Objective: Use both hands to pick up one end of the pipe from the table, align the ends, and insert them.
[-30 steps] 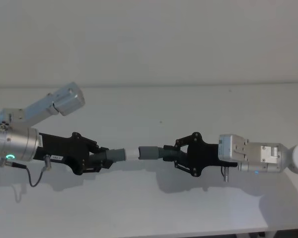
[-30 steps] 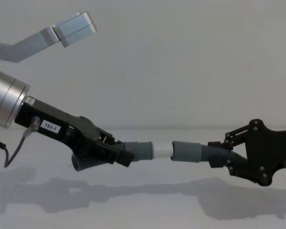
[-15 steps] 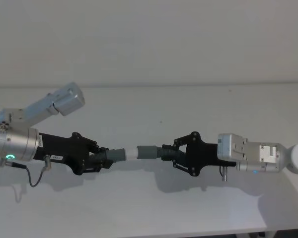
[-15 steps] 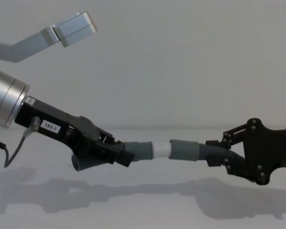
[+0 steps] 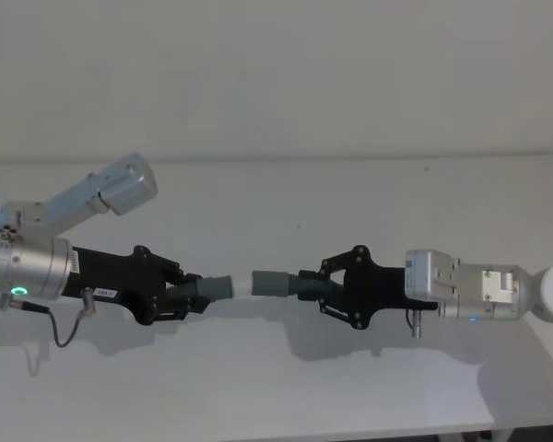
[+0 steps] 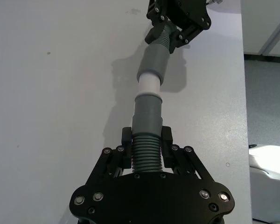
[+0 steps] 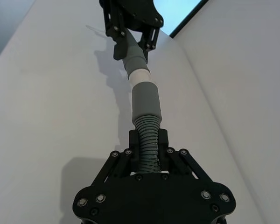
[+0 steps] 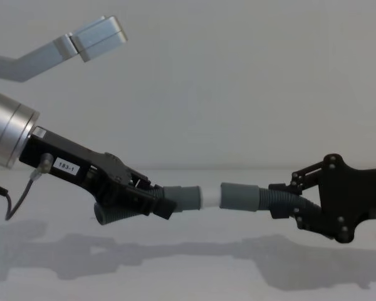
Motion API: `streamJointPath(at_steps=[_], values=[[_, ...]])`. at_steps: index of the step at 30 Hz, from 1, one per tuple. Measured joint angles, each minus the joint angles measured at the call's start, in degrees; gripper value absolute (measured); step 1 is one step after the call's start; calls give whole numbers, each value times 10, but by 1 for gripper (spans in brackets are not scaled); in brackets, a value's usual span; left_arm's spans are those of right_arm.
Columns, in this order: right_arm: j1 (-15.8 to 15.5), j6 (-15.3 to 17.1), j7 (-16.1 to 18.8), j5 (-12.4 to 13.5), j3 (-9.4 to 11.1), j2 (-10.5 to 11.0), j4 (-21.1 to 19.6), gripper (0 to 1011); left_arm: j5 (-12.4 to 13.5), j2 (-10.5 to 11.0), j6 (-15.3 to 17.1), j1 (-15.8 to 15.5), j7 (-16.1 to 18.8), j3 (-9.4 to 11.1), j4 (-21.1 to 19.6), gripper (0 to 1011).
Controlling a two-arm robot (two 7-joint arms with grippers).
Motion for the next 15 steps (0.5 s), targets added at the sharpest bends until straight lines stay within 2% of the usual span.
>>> streamJointPath(at_steps=[15], values=[[-2, -5, 17, 8, -13, 4, -12, 200, 0, 0, 0, 0, -1, 0, 0, 327]])
